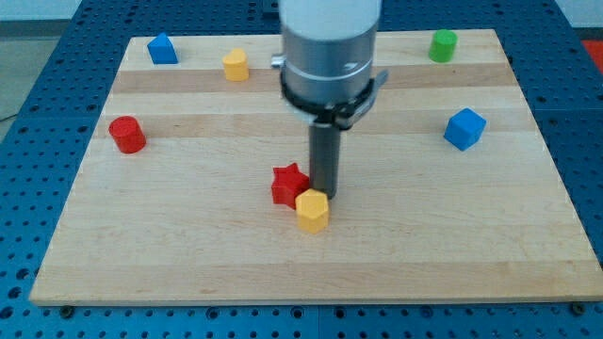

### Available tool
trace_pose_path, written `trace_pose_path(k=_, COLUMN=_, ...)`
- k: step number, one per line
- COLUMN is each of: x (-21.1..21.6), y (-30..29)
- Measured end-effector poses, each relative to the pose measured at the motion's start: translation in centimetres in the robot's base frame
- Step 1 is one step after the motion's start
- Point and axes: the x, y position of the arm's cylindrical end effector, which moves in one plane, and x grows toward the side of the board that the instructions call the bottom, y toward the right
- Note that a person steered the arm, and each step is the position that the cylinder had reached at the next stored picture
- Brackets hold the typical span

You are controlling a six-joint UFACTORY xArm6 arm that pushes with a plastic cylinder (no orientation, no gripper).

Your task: Move yellow hexagon bottom left

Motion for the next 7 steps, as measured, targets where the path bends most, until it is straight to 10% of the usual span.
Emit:
trace_pose_path(k=3, x=0.6, y=9.8)
trace_pose_path(k=5, x=4.8, y=-4.9)
trace_pose_path(k=7, x=5.5, y=0.6)
